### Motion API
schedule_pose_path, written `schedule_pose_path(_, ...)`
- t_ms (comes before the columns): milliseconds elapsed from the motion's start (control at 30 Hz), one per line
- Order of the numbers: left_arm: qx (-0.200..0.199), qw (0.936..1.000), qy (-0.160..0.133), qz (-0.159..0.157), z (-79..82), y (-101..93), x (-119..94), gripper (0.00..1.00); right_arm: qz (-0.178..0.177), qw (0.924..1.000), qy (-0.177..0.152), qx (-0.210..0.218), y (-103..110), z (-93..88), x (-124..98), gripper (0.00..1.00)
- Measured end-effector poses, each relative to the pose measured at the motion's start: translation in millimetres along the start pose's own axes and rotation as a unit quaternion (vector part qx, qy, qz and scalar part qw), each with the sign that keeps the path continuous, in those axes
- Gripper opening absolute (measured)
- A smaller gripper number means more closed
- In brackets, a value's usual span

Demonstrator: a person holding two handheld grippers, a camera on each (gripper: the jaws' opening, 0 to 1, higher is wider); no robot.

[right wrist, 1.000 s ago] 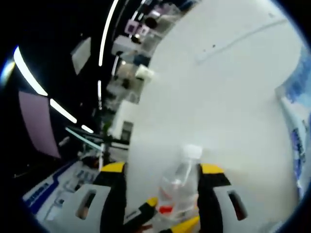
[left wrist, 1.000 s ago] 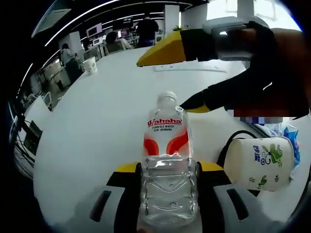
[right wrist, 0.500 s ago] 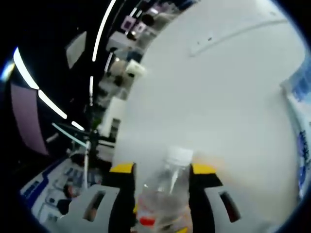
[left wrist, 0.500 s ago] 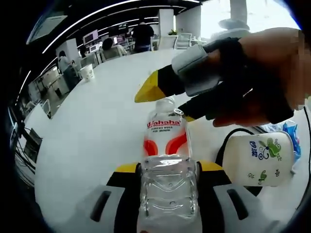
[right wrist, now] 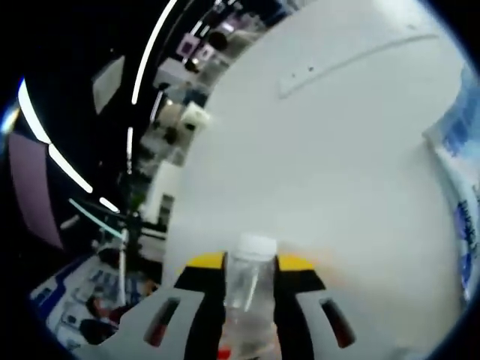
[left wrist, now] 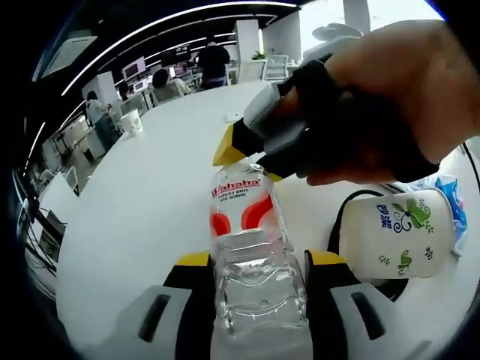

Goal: Arrange the tabletop items into an orderly group along one side of the table until the central work area is clear of visible clutter.

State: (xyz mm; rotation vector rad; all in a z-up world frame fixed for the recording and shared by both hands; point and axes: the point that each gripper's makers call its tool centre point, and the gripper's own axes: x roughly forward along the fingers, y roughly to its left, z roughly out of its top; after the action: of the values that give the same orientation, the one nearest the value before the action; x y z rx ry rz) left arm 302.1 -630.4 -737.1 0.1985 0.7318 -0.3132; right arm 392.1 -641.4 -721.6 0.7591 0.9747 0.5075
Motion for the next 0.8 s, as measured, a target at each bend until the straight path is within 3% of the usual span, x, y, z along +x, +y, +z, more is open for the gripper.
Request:
schedule_pose_path(133,-0.01,0.9999,-0.004,-0.01,1.2,-1.6,-0.3,0.43,0.014,0.9998,-0.016,-0.004,3.5,4.2,-6.4,0.18)
schedule_pose_path(433,-0.029,0.9994,-0.017,-0.013,9.6,3.0,-7.3,0.4,0.066,0.9945,-0.054,-0.059,36.9,15.6,-25.4,0.16)
schedule_pose_path(600,-0.023,0.9995,-0.021,-0.007,11.3,10.7,-12.5,0.38,0.093,0.987,-0.063,-0.115,60.6,14.9,-36.1,0.16)
schedule_pose_path(800,-0.02,0.9989,-0.043,0.001,19.6,17.4,-21.6,0.38,0.129,0.9695,-0.086,-0.19,93.1,13.2,-54.5,0.16)
